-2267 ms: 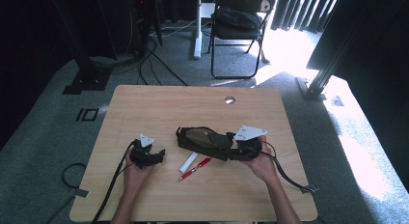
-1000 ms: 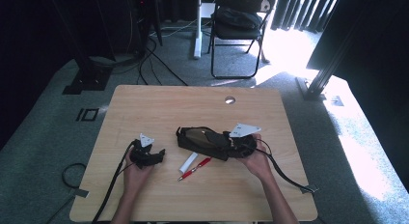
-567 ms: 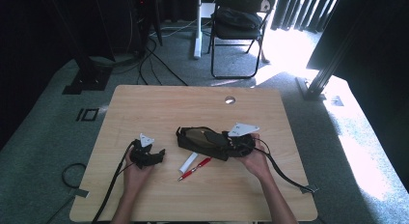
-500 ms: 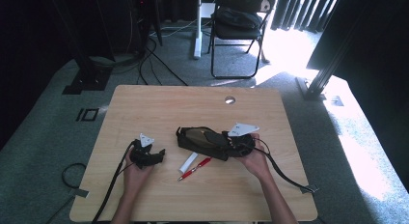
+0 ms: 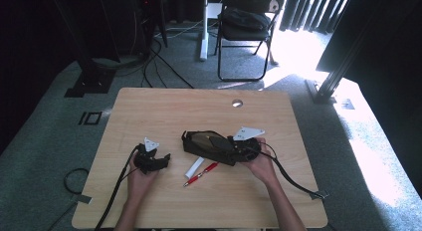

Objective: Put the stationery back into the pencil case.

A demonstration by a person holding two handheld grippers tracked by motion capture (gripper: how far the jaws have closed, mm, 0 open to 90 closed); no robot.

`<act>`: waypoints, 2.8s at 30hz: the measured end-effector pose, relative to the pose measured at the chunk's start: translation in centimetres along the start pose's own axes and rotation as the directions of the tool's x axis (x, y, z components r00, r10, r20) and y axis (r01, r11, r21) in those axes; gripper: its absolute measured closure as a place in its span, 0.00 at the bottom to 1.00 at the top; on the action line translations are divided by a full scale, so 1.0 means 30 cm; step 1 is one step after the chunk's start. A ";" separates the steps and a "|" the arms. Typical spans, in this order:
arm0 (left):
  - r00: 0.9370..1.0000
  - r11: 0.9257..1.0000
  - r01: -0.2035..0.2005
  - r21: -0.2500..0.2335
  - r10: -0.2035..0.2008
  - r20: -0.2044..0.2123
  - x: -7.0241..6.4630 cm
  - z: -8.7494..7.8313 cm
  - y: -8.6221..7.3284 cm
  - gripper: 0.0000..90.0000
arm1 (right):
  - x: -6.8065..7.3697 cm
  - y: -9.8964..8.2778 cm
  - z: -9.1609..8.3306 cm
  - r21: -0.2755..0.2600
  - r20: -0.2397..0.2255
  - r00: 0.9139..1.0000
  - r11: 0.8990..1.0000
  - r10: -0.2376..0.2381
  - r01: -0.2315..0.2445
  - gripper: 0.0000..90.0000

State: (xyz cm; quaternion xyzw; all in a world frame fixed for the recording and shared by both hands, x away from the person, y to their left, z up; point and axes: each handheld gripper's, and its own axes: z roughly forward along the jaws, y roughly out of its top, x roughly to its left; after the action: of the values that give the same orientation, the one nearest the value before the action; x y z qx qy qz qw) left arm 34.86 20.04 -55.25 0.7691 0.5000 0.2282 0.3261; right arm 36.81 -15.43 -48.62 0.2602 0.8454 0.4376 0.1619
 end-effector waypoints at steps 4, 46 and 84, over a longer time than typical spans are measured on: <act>1.000 1.000 0.000 0.000 0.000 0.000 0.000 0.000 0.000 0.32 | -0.001 -0.002 0.006 0.002 -0.003 1.000 1.000 0.007 -0.007 0.46; 1.000 1.000 0.000 0.000 0.000 0.000 0.000 0.000 0.000 0.32 | -0.016 -0.009 0.039 0.029 -0.021 0.999 0.999 0.027 -0.027 0.44; 1.000 1.000 0.002 -0.002 -0.002 0.000 0.000 0.000 0.000 0.32 | 0.007 0.017 -0.075 -0.131 0.010 1.000 0.991 0.010 -0.009 0.44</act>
State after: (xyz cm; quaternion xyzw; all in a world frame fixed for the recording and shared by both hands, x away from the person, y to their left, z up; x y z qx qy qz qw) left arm 34.86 20.02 -55.26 0.7684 0.5006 0.2282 0.3270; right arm 35.66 -16.53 -46.94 0.2553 0.8127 0.4915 0.1811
